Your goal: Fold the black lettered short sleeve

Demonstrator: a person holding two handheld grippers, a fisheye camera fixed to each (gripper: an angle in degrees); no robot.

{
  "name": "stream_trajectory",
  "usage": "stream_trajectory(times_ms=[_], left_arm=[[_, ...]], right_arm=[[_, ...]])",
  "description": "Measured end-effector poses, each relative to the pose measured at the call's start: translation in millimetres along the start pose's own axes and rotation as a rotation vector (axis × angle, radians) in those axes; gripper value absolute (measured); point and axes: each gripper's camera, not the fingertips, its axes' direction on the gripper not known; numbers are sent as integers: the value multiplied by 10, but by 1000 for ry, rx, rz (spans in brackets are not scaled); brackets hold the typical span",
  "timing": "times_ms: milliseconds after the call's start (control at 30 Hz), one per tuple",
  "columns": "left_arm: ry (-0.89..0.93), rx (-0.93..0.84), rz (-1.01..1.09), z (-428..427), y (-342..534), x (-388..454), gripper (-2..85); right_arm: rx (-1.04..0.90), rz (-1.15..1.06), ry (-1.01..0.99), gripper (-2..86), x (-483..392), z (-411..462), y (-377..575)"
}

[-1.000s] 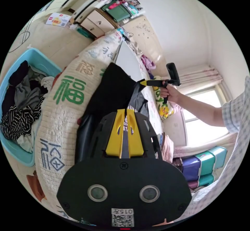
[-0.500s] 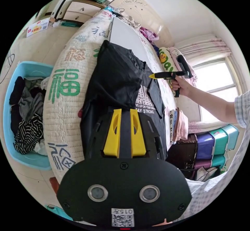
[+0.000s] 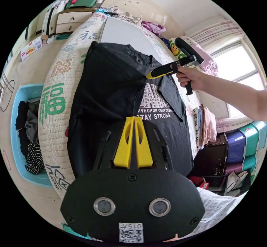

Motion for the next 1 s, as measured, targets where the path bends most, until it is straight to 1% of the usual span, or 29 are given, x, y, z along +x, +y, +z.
stream_trajectory(times_ms=[133, 200, 267, 300, 333, 367, 400, 467, 633, 733, 767, 800, 900, 933, 967, 1000], left_arm=[[6, -1, 12, -18, 23, 73, -5], [15, 13, -18, -28, -18, 71, 6], [18, 29, -49, -36, -88, 75, 30], [25, 25, -52, -12, -147, 96, 54], [26, 19, -51, 10, -175, 111, 55], [11, 1, -43, 69, -219, 143, 57], [-29, -27, -37, 145, -248, 170, 39], [-78, -67, -37, 250, -266, 181, 12], [-61, -55, 0, 222, -252, 239, -7], [-86, -95, 36, 284, -203, 295, -7], [-88, -118, 28, 320, -192, 285, -5], [-80, -98, 13, 281, -196, 275, -1], [-99, 6, 11, 112, -274, 331, 29], [-108, 6, 13, 120, -303, 345, 43], [-122, -22, 18, 191, -367, 360, 70], [-132, -76, 16, 305, -432, 354, 72]], right_arm=[[24, 5, 13, 10, 40, 226, 38], [48, 32, -25, 19, 88, 318, 57], [68, 71, -71, 62, 151, 448, 76], [68, 73, -78, 66, 158, 486, 77], [61, 66, -96, 74, 157, 571, 74], [46, 53, -108, 66, 143, 671, 65], [38, 49, -104, 61, 132, 720, 60], [28, 14, -30, 17, 52, 870, 48], [10, -59, 52, 0, -85, 1131, 20], [19, -74, 78, -2, -132, 1301, 30], [25, -65, 75, -2, -135, 1362, 37], [29, -60, 71, -2, -136, 1392, 43], [48, -51, 44, -2, -125, 1539, 88], [52, -44, 29, -1, -113, 1600, 104], [57, -38, 17, -1, -106, 1662, 118], [59, -36, 14, -1, -104, 1692, 123]])
